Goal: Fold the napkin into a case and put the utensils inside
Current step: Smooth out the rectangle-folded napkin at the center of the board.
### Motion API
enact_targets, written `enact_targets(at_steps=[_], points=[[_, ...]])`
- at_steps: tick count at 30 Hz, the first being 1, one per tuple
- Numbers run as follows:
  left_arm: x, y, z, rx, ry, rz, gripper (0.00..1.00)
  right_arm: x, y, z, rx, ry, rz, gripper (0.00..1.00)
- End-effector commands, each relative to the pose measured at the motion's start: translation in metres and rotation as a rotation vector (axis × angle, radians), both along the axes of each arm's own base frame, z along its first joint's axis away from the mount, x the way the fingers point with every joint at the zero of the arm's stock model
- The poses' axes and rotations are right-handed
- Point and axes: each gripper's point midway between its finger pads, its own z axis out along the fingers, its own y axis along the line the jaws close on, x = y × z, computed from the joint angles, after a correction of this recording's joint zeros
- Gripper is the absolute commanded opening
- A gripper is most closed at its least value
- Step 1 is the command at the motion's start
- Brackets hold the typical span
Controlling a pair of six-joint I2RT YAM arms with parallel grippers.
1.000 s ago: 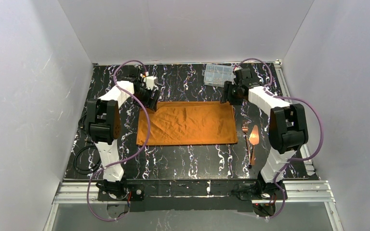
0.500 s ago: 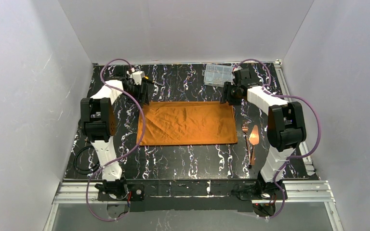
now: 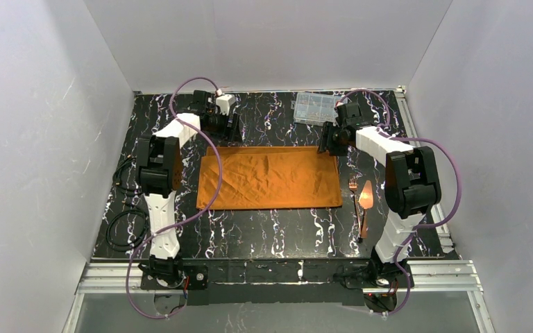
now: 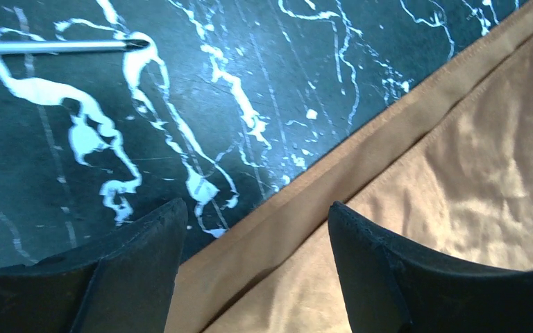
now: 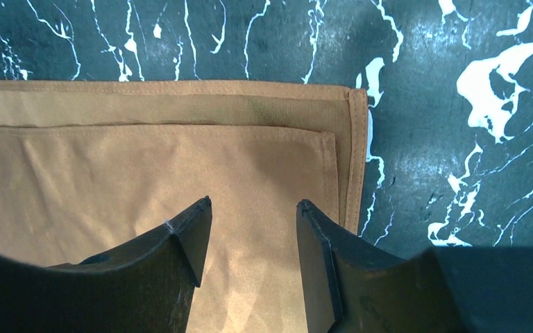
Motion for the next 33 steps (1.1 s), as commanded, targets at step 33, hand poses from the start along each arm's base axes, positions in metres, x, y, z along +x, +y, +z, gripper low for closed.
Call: enact_targets(at_steps=[33], points=[[-0.07,0.103,0.011,0.244,0.154,0.134,0.73,0.042,-0.016,0.012,-0.037,-0.093,0.016,0.57]])
